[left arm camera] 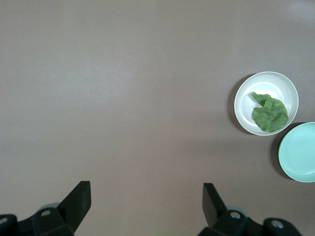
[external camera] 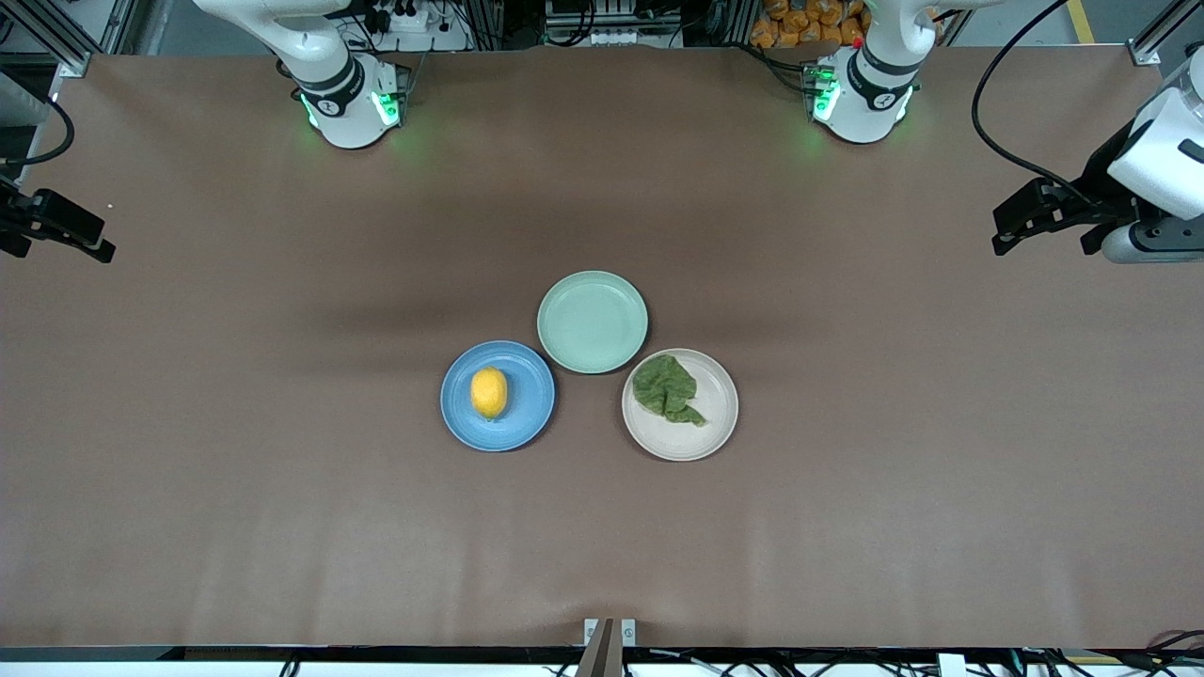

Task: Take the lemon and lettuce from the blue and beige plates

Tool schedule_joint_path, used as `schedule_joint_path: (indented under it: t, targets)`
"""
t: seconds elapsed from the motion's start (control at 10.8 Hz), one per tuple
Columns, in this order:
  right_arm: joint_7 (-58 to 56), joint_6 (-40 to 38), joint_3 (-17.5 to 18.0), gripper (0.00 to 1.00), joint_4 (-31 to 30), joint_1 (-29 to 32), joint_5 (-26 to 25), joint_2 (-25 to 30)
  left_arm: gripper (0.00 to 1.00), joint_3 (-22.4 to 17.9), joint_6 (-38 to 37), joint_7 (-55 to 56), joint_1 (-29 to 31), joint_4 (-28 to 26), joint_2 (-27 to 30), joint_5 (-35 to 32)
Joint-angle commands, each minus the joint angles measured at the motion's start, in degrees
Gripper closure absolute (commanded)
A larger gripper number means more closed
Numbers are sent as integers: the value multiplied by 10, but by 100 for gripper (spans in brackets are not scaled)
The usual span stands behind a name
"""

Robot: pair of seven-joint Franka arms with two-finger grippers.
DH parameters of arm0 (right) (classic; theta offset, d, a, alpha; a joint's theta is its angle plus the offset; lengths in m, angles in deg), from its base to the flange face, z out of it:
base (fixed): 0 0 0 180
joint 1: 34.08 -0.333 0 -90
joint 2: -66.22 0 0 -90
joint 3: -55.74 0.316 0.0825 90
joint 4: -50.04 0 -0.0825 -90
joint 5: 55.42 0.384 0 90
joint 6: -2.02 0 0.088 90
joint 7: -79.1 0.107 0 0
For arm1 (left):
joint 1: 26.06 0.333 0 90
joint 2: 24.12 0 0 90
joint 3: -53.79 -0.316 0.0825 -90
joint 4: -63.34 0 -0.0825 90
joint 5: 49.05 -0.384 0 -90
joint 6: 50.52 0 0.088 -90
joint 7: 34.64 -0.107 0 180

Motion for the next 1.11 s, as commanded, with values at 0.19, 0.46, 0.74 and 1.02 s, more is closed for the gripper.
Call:
schedule_joint_path:
  t: [0.19,0.46,0.74,1.02]
  targets:
    - [6,-5,-2,0,14,-5,1,-7,0,0,-5,-18,3,5,7,5]
    - [6,-5,-2,0,14,-5,1,-7,0,0,-5,-14,4,5,7,8]
    - [6,-5,-2,0,14,-5,1,-7,0,0,-8,-15,4,3,4,10]
    - [6,-5,-2,0,14,-5,1,-7,0,0,-7,-15,4,3,-1,9]
